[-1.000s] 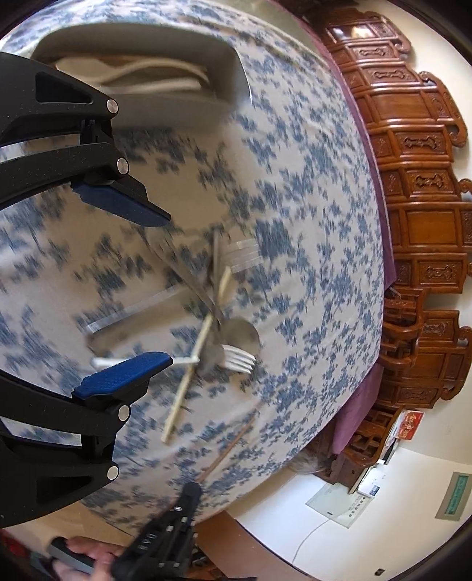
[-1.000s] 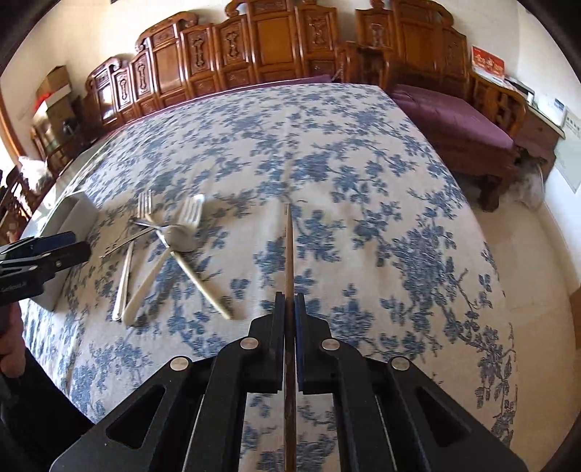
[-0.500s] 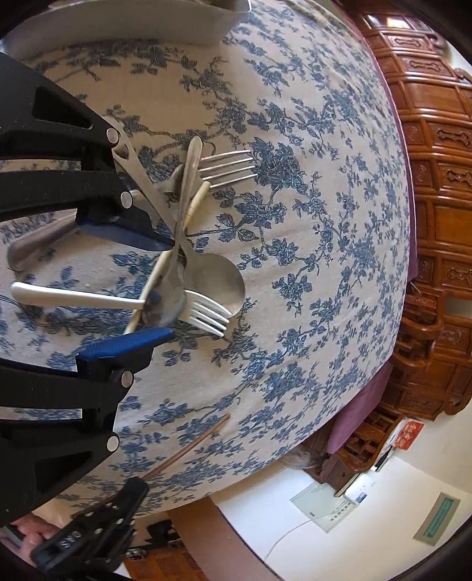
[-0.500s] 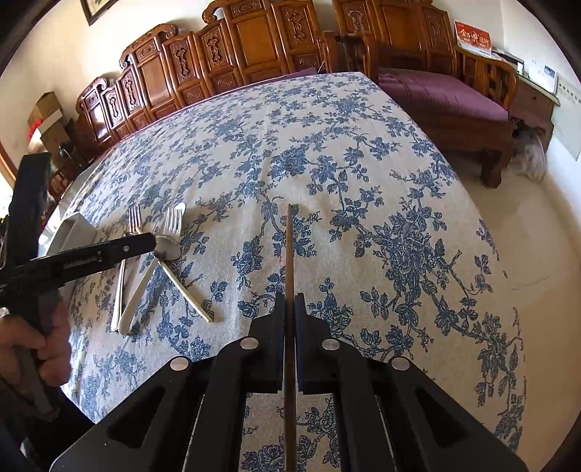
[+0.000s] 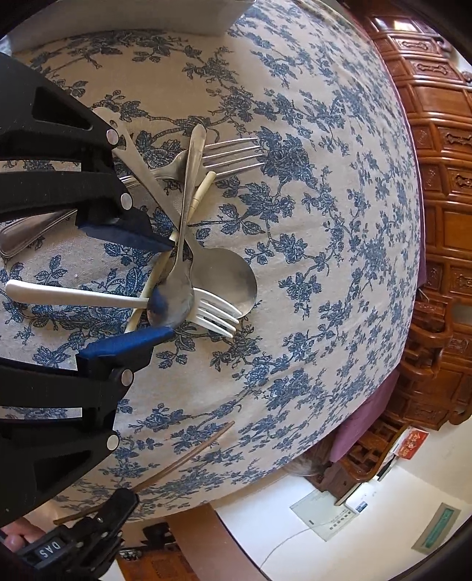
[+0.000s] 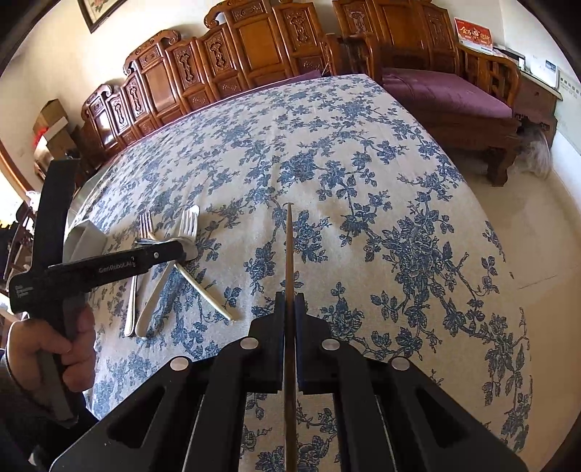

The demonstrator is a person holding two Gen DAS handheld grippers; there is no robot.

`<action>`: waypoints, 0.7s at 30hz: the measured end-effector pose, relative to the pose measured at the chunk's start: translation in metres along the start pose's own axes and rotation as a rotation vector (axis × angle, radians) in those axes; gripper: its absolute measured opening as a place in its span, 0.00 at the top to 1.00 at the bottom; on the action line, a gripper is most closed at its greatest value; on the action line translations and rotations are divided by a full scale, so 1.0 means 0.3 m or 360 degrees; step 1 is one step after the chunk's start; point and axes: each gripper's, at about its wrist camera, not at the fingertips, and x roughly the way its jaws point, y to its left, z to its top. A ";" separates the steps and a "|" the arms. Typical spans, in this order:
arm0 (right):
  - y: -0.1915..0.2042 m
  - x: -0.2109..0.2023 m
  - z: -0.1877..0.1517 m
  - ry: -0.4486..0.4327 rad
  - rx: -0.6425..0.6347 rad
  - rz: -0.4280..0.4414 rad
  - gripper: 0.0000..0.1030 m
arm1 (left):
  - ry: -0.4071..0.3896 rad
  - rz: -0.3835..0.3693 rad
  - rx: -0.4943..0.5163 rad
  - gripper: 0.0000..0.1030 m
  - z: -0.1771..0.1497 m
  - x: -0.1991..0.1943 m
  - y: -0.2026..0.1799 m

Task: Organize utensils
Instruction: 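Grasp a white plastic fork from the pile with the left tool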

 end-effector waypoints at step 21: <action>0.006 -0.010 0.006 -0.0003 -0.0011 0.0017 0.94 | 0.0216 0.0100 0.0441 0.60 0.076 0.066 -0.076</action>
